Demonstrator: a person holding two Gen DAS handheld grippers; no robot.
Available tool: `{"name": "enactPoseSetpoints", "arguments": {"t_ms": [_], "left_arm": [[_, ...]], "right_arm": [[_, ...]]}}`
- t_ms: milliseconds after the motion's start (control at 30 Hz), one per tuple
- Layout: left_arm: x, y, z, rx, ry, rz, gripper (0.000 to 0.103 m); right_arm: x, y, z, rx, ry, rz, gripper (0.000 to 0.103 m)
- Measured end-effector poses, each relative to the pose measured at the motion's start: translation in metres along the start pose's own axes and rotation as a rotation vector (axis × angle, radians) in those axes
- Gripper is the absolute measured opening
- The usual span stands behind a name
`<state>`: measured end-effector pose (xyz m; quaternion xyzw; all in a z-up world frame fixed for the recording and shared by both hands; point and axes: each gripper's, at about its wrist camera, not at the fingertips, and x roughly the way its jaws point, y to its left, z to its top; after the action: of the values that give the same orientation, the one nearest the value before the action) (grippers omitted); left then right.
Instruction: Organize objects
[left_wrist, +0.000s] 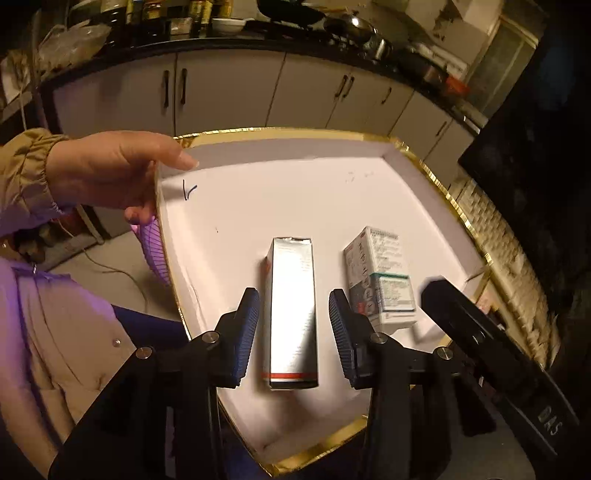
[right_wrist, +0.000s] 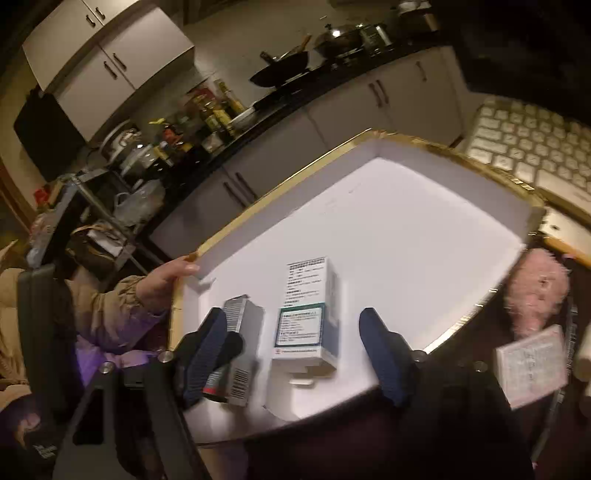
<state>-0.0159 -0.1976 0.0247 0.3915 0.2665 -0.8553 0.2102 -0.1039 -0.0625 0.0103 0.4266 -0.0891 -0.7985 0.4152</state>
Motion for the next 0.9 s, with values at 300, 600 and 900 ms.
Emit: {"name": "enactPoseSetpoints", "arguments": {"t_ms": [300, 600, 900], "left_arm": [[-0.034, -0.038, -0.018, 0.074, -0.081, -0.200, 0.047], [-0.015, -0.118, -0.052, 0.337, 0.016, -0.360, 0.052], [0.023, -0.185, -0.053, 0.681, -0.005, -0.295, 0.052]], "right_arm": [[-0.097, -0.022, -0.053, 0.031, -0.145, -0.010, 0.075], [-0.143, -0.072, -0.111, 0.105, -0.104, -0.142, 0.075], [-0.140, -0.075, -0.119, 0.109, -0.077, -0.161, 0.075]]}}
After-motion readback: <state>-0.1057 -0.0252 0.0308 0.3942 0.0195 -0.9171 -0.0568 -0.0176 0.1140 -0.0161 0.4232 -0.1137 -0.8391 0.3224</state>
